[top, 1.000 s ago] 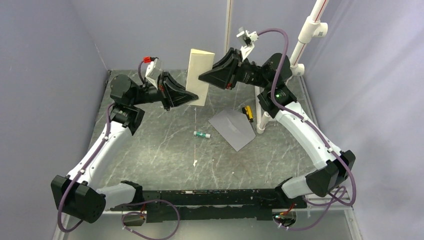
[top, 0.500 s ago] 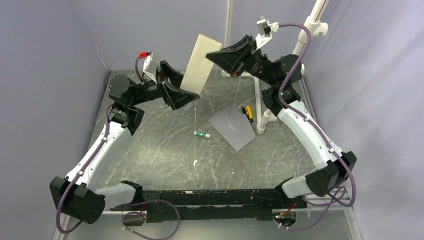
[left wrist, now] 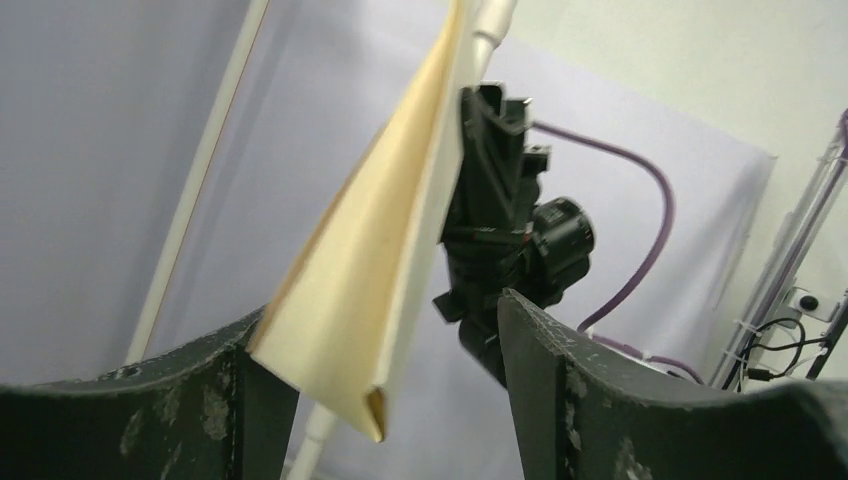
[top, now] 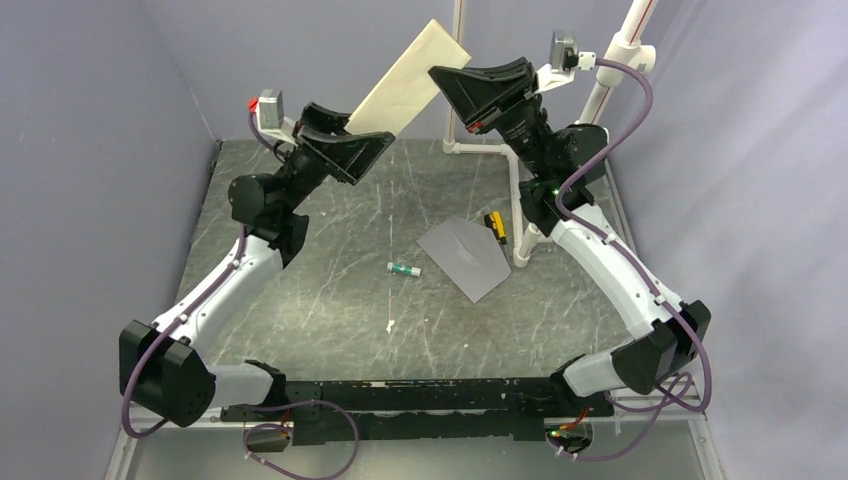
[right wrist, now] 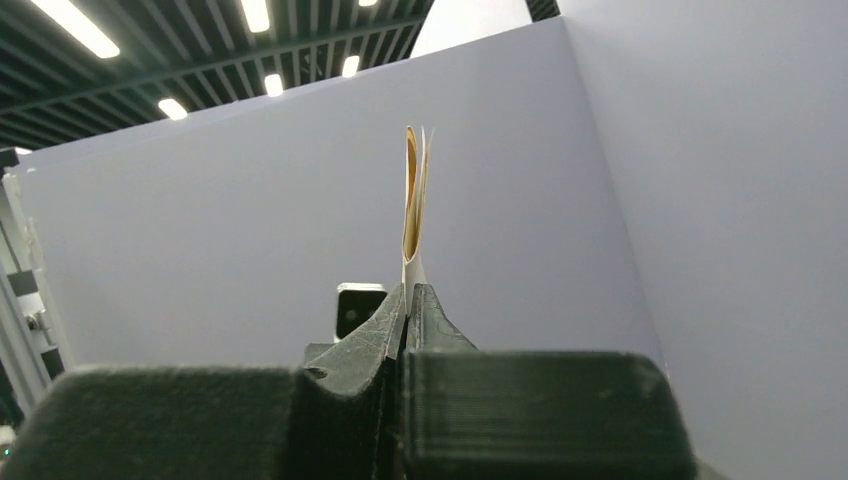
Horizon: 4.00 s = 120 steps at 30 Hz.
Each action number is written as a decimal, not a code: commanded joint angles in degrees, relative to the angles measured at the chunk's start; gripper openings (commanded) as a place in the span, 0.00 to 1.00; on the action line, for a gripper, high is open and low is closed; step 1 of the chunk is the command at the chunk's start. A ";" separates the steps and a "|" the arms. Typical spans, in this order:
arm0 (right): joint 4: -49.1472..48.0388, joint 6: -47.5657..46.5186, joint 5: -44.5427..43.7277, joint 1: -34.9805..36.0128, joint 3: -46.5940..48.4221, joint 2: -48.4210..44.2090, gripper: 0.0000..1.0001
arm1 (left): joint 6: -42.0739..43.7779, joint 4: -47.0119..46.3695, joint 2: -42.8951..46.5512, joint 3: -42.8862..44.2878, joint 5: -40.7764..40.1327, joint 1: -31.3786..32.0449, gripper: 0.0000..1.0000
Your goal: Place the letter into the envelope and seal it
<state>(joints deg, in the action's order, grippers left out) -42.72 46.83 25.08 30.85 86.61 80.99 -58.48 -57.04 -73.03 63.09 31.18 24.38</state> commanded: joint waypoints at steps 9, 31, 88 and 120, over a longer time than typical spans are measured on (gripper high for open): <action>-7.36 4.81 -7.56 0.70 -4.49 -1.64 0.00 | 0.38 -11.92 0.70 -2.04 -1.84 3.17 0.30; 30.93 -20.15 4.33 0.69 -13.91 -18.42 0.81 | 53.76 62.11 17.98 4.61 13.36 3.13 0.02; 77.31 -43.42 -10.25 15.86 -2.64 -8.65 0.00 | 49.59 75.37 24.79 -2.50 -8.54 3.48 0.75; 55.41 -49.92 -18.42 -10.49 -19.01 18.84 0.00 | 2.68 54.31 -17.30 -15.71 -10.47 4.83 0.63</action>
<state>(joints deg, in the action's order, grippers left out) 16.29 0.95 1.85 22.11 67.96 99.77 -53.87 1.80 -88.31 47.07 19.51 28.45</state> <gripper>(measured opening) 0.010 0.636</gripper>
